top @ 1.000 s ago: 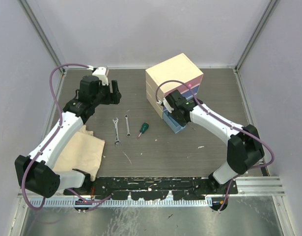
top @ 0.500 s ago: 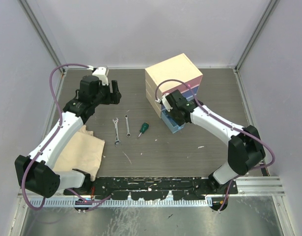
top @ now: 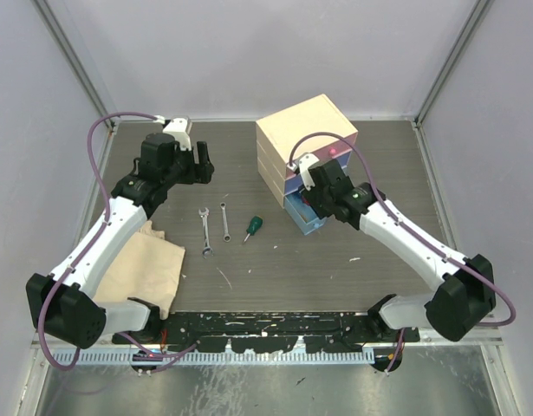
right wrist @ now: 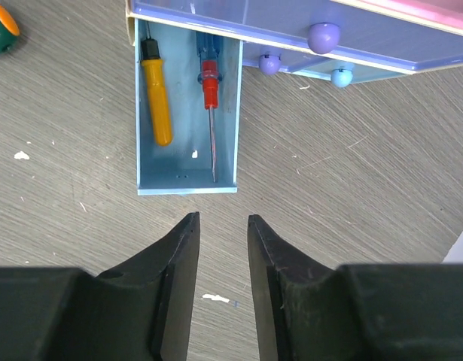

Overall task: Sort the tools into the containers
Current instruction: Place the screwdriver in the drawer, then pick up the screwdriver from the center of the board.

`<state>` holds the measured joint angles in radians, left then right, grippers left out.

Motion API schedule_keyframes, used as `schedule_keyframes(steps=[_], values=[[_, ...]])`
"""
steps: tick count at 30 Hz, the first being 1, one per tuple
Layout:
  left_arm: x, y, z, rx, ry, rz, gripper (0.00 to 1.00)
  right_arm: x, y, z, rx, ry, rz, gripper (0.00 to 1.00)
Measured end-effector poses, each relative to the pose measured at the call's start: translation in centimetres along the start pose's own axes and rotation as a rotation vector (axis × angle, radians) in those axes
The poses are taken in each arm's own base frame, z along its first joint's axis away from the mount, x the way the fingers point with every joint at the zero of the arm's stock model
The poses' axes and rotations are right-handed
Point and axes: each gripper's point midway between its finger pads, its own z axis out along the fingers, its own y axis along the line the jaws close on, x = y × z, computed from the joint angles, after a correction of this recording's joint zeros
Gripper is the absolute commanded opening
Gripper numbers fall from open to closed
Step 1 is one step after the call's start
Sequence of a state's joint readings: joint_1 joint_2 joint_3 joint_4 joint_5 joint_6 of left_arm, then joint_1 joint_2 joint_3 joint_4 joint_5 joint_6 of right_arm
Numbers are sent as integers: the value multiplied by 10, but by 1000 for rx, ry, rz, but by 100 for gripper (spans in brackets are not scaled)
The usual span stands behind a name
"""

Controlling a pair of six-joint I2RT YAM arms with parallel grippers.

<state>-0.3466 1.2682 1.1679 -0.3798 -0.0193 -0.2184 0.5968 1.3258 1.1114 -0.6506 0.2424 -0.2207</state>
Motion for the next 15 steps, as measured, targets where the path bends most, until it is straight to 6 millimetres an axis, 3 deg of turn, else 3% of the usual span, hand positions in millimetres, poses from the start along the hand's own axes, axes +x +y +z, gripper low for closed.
schedule_keyframes(steps=[8,15], values=[[0,0,0,0,0,0,75,2,10,-13,-48,-121,150,41],[0,0,0,1,0,0,75,5,43,-16,-188,-242,356,42]])
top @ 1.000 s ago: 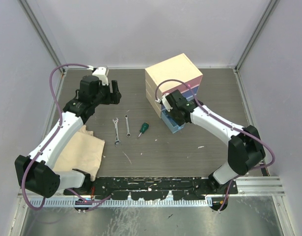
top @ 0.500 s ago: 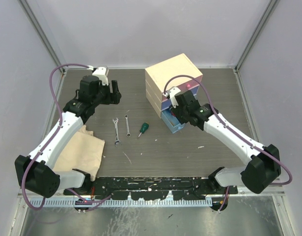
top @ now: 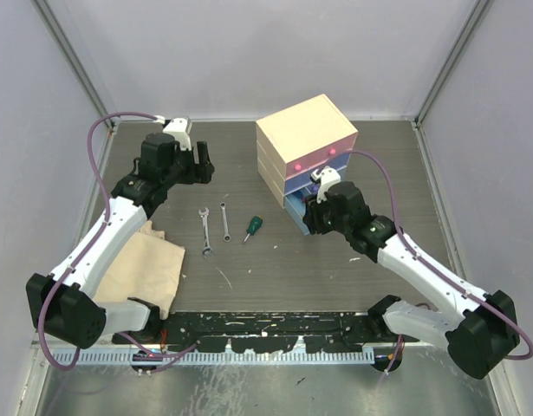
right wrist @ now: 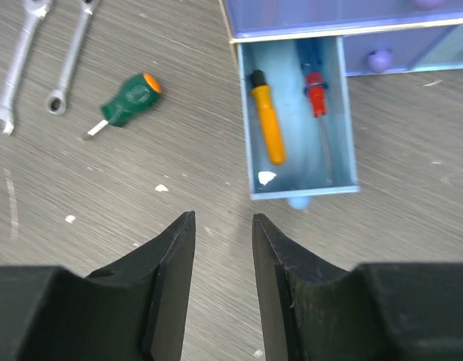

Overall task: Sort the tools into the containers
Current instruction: Pick up the screwdriver from the center of the board.

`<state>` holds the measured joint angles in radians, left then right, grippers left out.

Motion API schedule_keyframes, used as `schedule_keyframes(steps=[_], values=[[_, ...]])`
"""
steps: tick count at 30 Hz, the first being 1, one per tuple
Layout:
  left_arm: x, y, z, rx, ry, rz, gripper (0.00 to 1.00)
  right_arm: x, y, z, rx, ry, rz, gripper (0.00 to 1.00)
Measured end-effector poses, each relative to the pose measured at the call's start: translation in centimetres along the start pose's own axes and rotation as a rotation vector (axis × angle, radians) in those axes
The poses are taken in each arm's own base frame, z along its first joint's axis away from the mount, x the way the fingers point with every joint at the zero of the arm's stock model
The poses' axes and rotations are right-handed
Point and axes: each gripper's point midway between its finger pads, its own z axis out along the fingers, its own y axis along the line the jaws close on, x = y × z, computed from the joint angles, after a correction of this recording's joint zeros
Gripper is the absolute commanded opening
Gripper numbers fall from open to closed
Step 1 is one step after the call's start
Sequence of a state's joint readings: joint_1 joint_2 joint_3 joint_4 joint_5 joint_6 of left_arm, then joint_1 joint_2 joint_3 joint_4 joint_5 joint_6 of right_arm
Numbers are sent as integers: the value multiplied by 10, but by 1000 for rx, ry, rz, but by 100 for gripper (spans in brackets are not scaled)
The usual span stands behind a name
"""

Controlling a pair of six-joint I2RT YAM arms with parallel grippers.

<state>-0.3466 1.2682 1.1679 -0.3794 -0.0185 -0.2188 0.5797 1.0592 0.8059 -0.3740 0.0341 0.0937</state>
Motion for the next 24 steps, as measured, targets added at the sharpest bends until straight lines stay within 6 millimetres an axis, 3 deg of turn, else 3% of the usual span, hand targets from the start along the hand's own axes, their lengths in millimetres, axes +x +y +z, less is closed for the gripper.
schedule_keyframes(steps=[4,6,8,10,11,15,19,24], values=[[0,0,0,1,1,0,75,9,20,10,-59,-36,146,45],[0,-1,0,3,1,0,75,12,31,14,-51,-52,185,52],[0,-1,0,4,1,0,75,12,52,16,-48,-79,205,66],[0,-1,0,5,1,0,74,8,73,19,-54,-116,223,96],[0,-1,0,5,2,0,75,6,84,22,-58,-136,235,100],[0,-1,0,5,2,0,75,12,111,42,-23,-173,297,100],[0,-1,0,5,2,0,75,28,109,70,114,-133,337,100],[1,-1,0,4,2,0,75,5,123,83,122,-133,294,100]])
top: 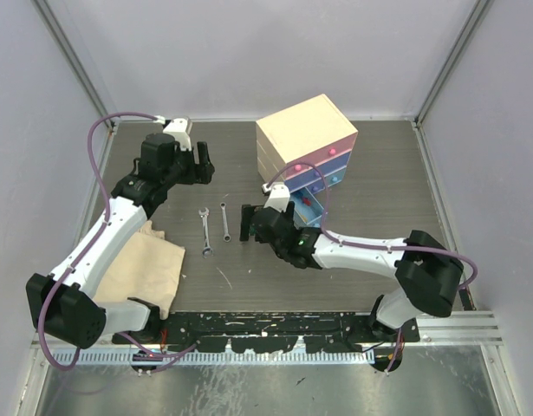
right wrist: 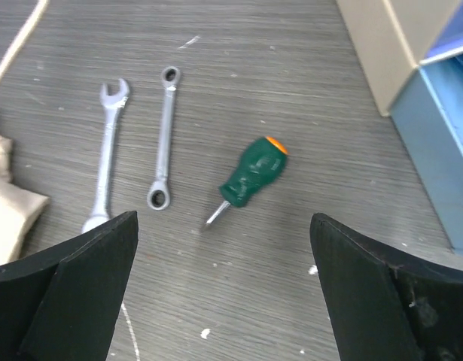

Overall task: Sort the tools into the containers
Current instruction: Pick up the screwdriver from the center of the board.

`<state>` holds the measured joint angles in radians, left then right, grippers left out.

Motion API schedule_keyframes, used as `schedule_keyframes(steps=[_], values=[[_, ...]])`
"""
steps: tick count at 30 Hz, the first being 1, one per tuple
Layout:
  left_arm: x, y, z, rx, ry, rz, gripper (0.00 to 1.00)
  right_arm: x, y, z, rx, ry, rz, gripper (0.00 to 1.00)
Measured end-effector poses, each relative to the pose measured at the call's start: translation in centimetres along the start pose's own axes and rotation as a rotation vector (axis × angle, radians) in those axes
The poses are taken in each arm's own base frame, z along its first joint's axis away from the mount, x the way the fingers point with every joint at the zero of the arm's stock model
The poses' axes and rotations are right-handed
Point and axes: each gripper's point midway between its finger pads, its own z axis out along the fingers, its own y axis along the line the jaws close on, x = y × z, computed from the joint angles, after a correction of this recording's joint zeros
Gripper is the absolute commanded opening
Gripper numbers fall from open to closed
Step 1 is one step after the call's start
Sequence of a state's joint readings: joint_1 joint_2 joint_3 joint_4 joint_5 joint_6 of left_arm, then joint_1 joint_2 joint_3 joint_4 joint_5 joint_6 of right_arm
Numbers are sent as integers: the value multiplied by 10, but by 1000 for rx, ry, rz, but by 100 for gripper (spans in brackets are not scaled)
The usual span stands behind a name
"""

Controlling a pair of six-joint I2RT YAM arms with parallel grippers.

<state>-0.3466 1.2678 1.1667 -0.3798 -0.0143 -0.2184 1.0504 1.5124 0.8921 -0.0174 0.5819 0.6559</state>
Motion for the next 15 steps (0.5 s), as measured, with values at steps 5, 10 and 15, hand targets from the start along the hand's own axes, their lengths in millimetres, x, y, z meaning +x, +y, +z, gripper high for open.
schedule_keyframes(steps=[5,10,15], values=[[0,0,0,0,0,0,76,-2,14,2,-75,-26,28,100],[0,0,0,0,0,0,76,16,15,24,-15,13,31,97],[0,0,0,0,0,0,76,29,16,44,63,38,91,87]])
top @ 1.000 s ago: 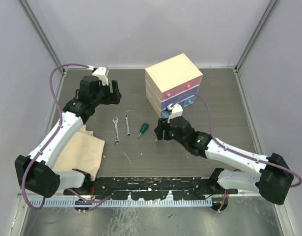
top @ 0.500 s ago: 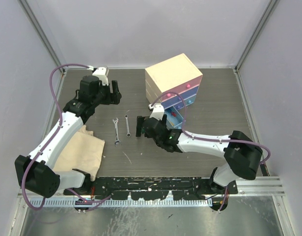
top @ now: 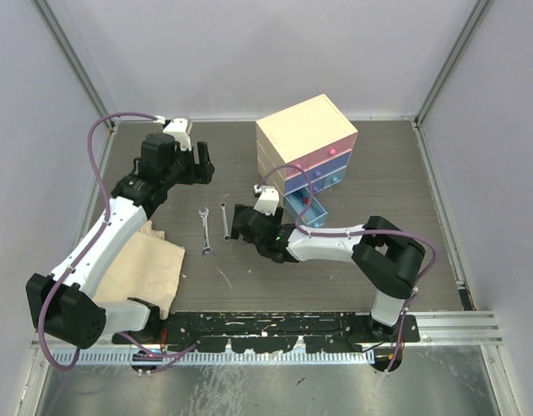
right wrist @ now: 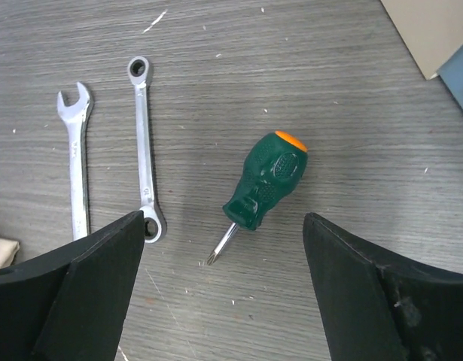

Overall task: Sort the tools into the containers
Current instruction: Pick up the screwdriver from the center of the board.

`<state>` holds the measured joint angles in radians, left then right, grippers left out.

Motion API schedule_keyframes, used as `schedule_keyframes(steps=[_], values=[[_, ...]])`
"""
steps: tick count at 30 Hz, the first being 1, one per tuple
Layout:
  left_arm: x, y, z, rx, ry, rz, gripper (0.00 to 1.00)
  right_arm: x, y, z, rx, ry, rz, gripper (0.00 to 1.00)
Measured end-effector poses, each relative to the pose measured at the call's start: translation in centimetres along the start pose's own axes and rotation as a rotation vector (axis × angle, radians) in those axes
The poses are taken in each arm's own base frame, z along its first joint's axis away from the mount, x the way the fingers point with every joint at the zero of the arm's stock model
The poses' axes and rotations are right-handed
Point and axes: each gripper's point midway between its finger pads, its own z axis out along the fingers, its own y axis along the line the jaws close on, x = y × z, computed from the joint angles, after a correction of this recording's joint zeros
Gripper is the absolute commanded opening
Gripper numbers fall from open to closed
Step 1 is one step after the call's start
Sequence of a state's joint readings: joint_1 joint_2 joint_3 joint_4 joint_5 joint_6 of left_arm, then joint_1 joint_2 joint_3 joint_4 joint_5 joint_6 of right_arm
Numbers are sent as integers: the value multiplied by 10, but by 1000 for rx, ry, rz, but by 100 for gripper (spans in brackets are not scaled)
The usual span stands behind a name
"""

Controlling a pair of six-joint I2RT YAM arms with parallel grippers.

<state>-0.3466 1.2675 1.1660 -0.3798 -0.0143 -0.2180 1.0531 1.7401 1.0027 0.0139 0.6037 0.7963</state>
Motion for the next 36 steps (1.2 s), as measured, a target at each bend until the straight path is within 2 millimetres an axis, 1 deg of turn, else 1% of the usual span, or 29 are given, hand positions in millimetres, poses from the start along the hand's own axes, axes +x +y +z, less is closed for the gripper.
schedule_keyframes(steps=[1,4,10,13,17,21,24,26,28,32,33,36], values=[[0,0,0,0,0,0,76,2,-1,2,17,5,16,85],[0,0,0,0,0,0,76,8,-4,10,73,20,56,77],[0,0,0,0,0,0,76,21,-4,26,168,55,102,74],[0,0,0,0,0,1,76,28,-8,31,205,69,110,70],[0,0,0,0,0,2,76,30,-16,31,259,68,115,63],[0,0,0,0,0,2,76,28,-19,31,291,64,118,57],[0,0,0,0,0,3,76,34,-22,35,309,72,109,52],[0,0,0,0,0,3,76,33,-23,35,318,65,104,50],[0,0,0,0,0,3,76,33,-24,35,321,65,101,44],[0,0,0,0,0,3,76,34,-26,35,324,70,81,27],[0,0,0,0,0,3,76,34,-27,34,326,71,71,26],[0,0,0,0,0,3,76,33,-29,34,322,78,18,25]])
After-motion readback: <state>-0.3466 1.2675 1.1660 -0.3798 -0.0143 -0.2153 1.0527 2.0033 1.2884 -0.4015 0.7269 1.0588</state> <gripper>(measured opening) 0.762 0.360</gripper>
